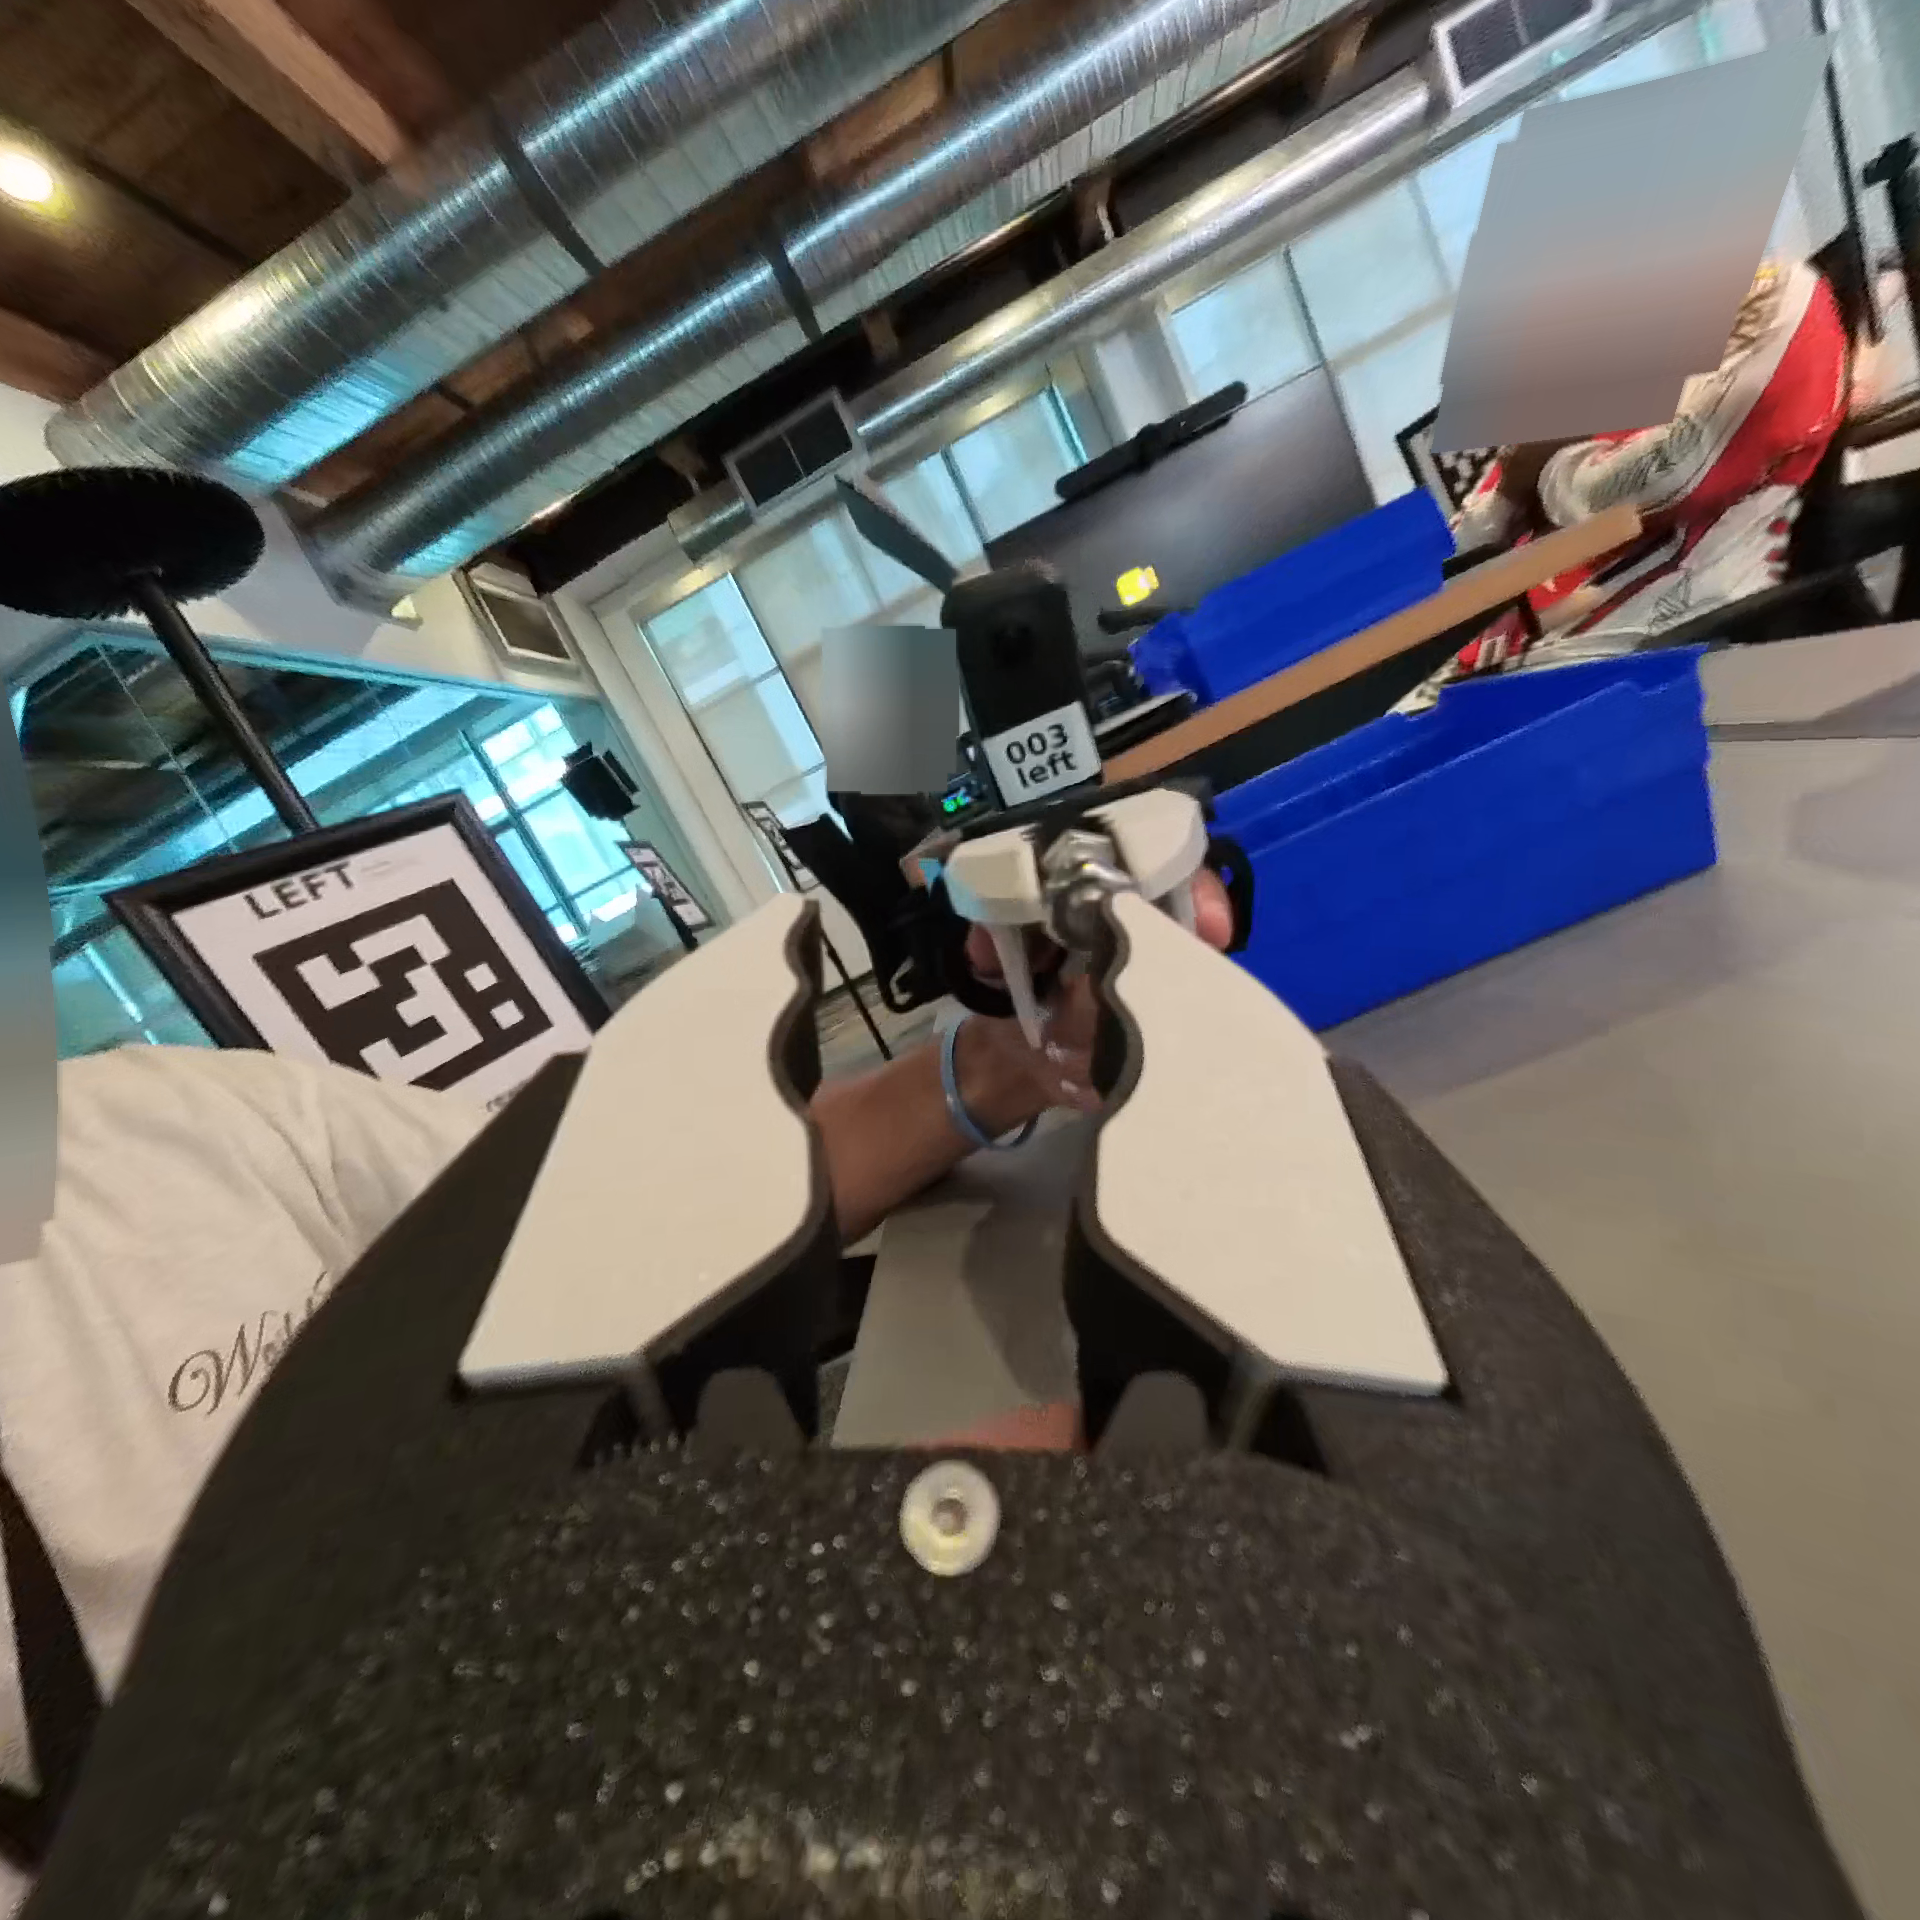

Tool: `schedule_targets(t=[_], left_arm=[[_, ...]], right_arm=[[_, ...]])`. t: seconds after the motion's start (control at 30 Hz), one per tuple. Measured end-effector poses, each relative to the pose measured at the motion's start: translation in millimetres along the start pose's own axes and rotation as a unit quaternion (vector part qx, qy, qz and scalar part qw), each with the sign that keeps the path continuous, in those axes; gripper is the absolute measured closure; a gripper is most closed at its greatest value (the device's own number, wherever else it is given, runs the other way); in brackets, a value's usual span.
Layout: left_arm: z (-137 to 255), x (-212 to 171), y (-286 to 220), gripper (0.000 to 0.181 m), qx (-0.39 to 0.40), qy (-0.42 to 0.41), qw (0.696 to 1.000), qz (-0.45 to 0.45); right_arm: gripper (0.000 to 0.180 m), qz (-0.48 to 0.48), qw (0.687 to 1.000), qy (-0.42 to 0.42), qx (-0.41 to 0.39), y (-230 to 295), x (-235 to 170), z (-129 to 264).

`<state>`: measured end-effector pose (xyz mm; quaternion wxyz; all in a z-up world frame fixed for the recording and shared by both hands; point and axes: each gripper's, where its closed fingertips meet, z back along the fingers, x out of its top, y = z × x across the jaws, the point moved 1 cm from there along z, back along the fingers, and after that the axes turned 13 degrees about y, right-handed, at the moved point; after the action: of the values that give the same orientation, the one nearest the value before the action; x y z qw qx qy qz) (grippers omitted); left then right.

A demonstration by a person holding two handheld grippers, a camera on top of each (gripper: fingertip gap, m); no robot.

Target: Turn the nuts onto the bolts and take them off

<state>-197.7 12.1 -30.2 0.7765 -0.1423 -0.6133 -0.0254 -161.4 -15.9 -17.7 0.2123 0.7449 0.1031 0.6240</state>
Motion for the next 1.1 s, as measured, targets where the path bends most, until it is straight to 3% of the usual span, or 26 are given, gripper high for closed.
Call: schedule_targets(t=[0.17, 0.37, 0.53, 0.73, 0.97, 1.1], left_arm=[[-3, 0, -3, 0.164, -0.005, 0.003, 1.0, -0.004], [-6, -4, -5, 0.164, -0.006, 0.018, 1.0, -0.01], [-5, -3, -6, 0.164, -0.008, 0.015, 1.0, -0.01], [-6, -6, -6, 0.164, 0.001, 0.029, 0.999, -0.018], [-4, -3, -7, 0.164, -0.003, 0.02, 1.0, -0.017], [-3, -2, -7, 0.164, -0.004, 0.019, 1.0, -0.017]], right_arm=[[0.128, -0.033, 0.998, 0.048, 0.017, -6, -22, -18], [0.13, 0.037, 0.999, 0.025, -0.023, 1, 6, -4], [0.129, 0.012, 0.995, 0.096, -0.022, -9, -25, -12], [0.13, 0.049, 0.997, 0.05, -0.018, 4, 4, -9], [0.129, -0.003, 0.996, 0.091, -0.01, -11, -26, -14], [0.125, 0.022, 0.997, 0.074, -0.011, -1, -8, -16]])
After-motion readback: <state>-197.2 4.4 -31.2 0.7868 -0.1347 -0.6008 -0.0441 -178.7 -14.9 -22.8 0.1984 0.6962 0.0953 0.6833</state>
